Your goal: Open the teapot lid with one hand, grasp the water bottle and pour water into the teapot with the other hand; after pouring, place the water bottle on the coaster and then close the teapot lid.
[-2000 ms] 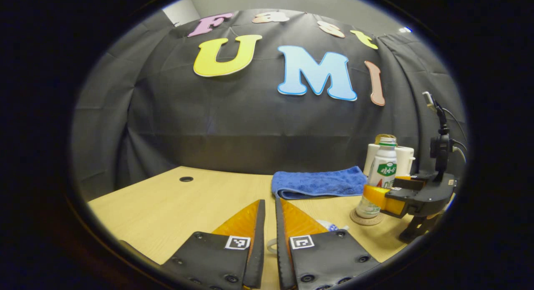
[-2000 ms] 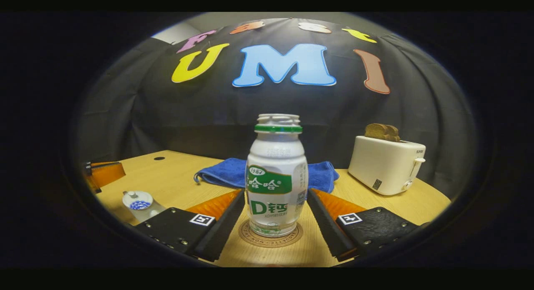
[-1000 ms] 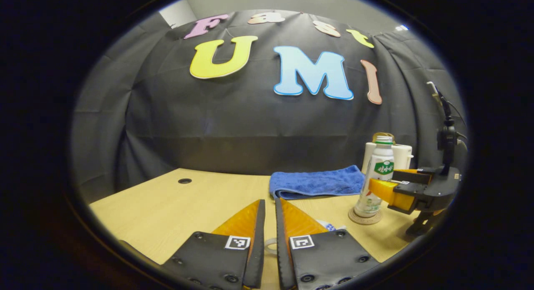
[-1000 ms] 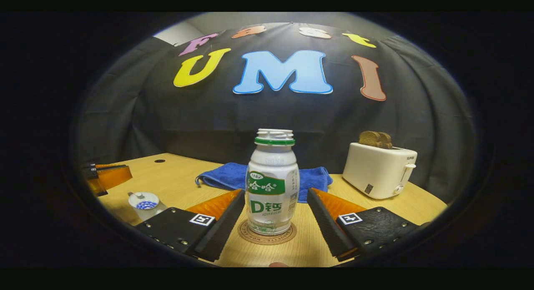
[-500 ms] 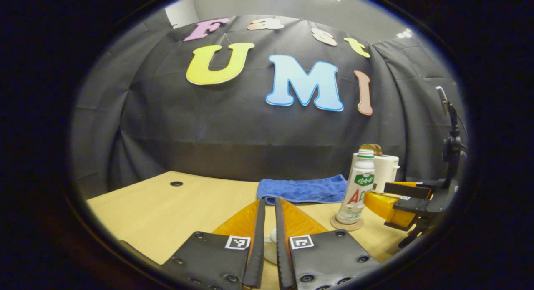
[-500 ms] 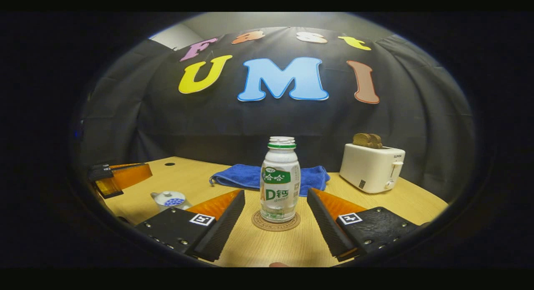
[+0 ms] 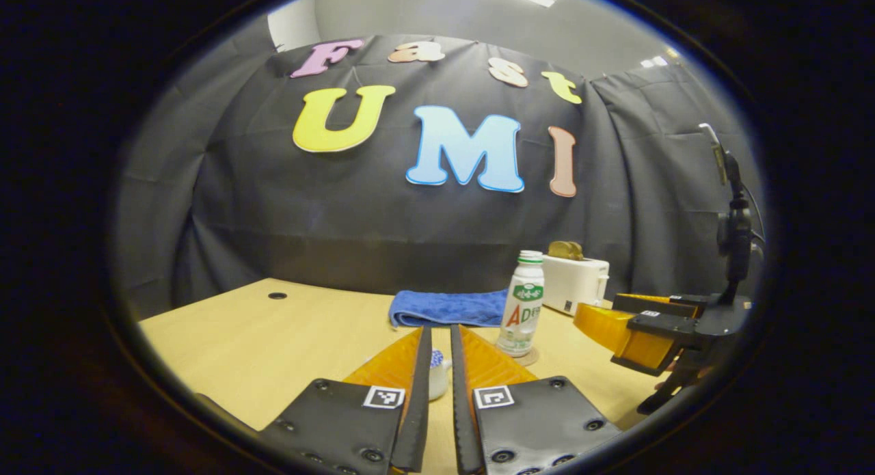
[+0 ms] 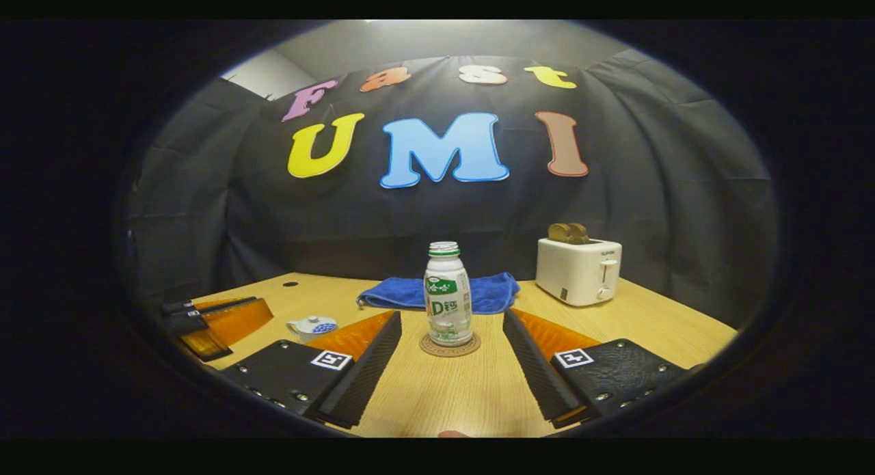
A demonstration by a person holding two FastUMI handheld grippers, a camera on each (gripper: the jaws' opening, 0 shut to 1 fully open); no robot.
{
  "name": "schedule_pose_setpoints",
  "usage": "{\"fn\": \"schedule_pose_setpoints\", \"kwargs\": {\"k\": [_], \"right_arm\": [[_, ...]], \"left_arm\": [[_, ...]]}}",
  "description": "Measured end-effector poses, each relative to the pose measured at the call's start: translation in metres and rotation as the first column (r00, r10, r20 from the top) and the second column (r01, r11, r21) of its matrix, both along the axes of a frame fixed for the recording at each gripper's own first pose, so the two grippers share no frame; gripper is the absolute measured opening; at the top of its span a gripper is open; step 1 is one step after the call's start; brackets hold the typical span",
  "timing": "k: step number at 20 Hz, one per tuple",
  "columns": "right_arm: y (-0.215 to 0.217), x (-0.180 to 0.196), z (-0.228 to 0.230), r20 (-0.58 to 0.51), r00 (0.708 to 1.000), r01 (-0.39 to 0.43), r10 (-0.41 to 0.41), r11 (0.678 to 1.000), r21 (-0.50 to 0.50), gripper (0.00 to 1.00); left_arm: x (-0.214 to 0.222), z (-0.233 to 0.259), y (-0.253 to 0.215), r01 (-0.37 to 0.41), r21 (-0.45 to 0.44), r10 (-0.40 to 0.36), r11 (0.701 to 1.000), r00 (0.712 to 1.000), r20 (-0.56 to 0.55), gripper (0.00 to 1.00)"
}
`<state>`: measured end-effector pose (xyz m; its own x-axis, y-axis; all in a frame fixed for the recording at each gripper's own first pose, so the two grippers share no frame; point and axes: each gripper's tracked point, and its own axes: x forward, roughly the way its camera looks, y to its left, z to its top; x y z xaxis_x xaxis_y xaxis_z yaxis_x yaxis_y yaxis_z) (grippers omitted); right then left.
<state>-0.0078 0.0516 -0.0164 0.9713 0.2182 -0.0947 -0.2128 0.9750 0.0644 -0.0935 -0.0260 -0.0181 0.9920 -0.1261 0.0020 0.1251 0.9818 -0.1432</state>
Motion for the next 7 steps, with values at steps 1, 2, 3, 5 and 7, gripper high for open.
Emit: {"fn": "schedule_pose_setpoints", "kwargs": {"k": [1, 2, 3, 5, 7], "right_arm": [[-0.002, -0.006, -0.001, 0.005, 1.000, 0.004, -0.004, 1.000, -0.003, 0.92], [-0.005, -0.011, -0.002, 0.011, 1.000, 0.010, -0.010, 1.000, -0.007, 0.92], [-0.007, -0.016, -0.004, 0.020, 1.000, 0.015, -0.014, 1.000, -0.010, 0.92], [-0.009, -0.024, -0.006, 0.037, 0.999, 0.020, -0.019, 1.000, -0.016, 0.92], [-0.010, -0.029, -0.011, 0.046, 0.999, 0.013, -0.013, 1.000, -0.010, 0.92]], "left_arm": [[-0.005, -0.001, -0.006, 0.005, -0.006, -0.005, 1.000, 1.000, 0.000, 0.24], [-0.009, -0.002, -0.010, 0.008, -0.018, -0.008, 1.000, 1.000, -0.001, 0.23], [-0.013, -0.004, -0.014, 0.008, -0.026, -0.008, 1.000, 1.000, -0.001, 0.23], [-0.020, -0.007, -0.016, -0.006, -0.025, 0.006, 1.000, 1.000, 0.002, 0.23], [-0.024, -0.015, -0.025, 0.011, -0.021, -0.012, 1.000, 1.000, -0.013, 0.24]]}}
